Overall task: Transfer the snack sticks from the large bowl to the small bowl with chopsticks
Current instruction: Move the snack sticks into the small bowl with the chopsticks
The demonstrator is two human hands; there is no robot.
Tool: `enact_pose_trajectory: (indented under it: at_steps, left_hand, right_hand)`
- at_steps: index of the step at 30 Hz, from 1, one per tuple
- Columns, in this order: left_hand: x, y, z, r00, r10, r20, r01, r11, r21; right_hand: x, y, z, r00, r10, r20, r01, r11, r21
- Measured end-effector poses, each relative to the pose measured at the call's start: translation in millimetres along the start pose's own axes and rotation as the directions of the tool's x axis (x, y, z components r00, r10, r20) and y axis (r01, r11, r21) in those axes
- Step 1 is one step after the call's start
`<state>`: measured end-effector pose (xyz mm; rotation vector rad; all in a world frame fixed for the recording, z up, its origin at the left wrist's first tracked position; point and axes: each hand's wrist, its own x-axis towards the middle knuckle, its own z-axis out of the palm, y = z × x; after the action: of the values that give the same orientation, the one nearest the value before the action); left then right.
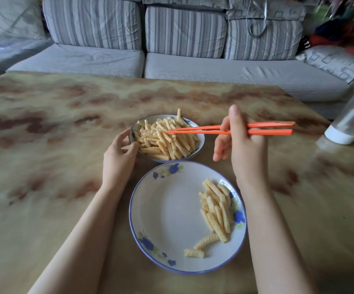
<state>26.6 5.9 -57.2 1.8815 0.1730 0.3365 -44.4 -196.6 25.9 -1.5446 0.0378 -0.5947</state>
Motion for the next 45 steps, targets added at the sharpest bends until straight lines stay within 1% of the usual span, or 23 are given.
enact_pose_trajectory:
  at_steps: [3,6,9,13,19,26,32,35,38,42,45]
  left_hand:
    - [0.3,-0.2,0.3,1.0,0.002,0.006,-0.002,1.0,-0.001]
    - [0.5,-0.6,-0.1,1.0,0.0,0.009,0.0,1.0,-0.012]
    - [0.0,0.1,0.1,1.0,0.002,0.003,-0.002,1.0,-0.01]
    - [-0.5,1.2,0.1,1.0,0.007,-0.003,-0.007,1.0,-0.003]
    - [0.2,-0.5,-0.3,1.0,0.021,0.0,-0.021,1.0,-0.003]
    - [0.3,-1.1,-0.4,1.0,0.026,0.001,-0.026,1.0,0.01]
    - [0.4,-1.0,0.2,1.0,0.017,0.003,-0.017,1.0,-0.003]
    - [0.3,-0.9,0.6,1.0,0.014,0.0,-0.014,1.0,-0.011]
    - [-0.6,-0.3,0.3,1.0,0.012,-0.002,-0.012,1.0,-0.013]
    - [-0.8,-0.1,0.4,1.0,0.006,0.002,-0.006,0.999,-0.033]
    - [-0.4,-1.1,0.1,1.0,0.009,0.004,-0.009,1.0,-0.02]
  right_hand:
    - [1.4,-8.7,-11.5,0.999,0.007,-0.038,-0.006,1.0,0.026]
    - [1.8,-19.9,-28.5,0.999,0.015,-0.049,-0.015,1.0,0.016]
    - [1.5,-29.4,-49.4,1.0,0.001,-0.002,-0.001,0.999,-0.048]
    - [-1.5,-43.2,-74.0,0.998,0.027,0.055,-0.019,0.989,-0.146]
    - [-7.3,-56.4,-86.8,0.992,0.06,0.115,-0.028,0.965,-0.26]
    - [-7.1,-50.5,-86.5,0.974,0.172,0.151,-0.119,0.943,-0.31]
    - [-2.9,-41.6,-75.4,0.982,0.173,0.08,-0.149,0.958,-0.246]
    - [-1.7,-40.7,-72.7,0.987,0.152,0.044,-0.141,0.973,-0.185]
    - [-0.9,-40.1,-69.3,0.994,0.11,-0.001,-0.11,0.991,-0.083]
    - [-0.4,-38.3,-54.5,0.993,0.023,-0.114,-0.016,0.998,0.055]
    - [1.0,-28.8,-37.0,0.988,0.008,-0.155,0.008,0.994,0.108]
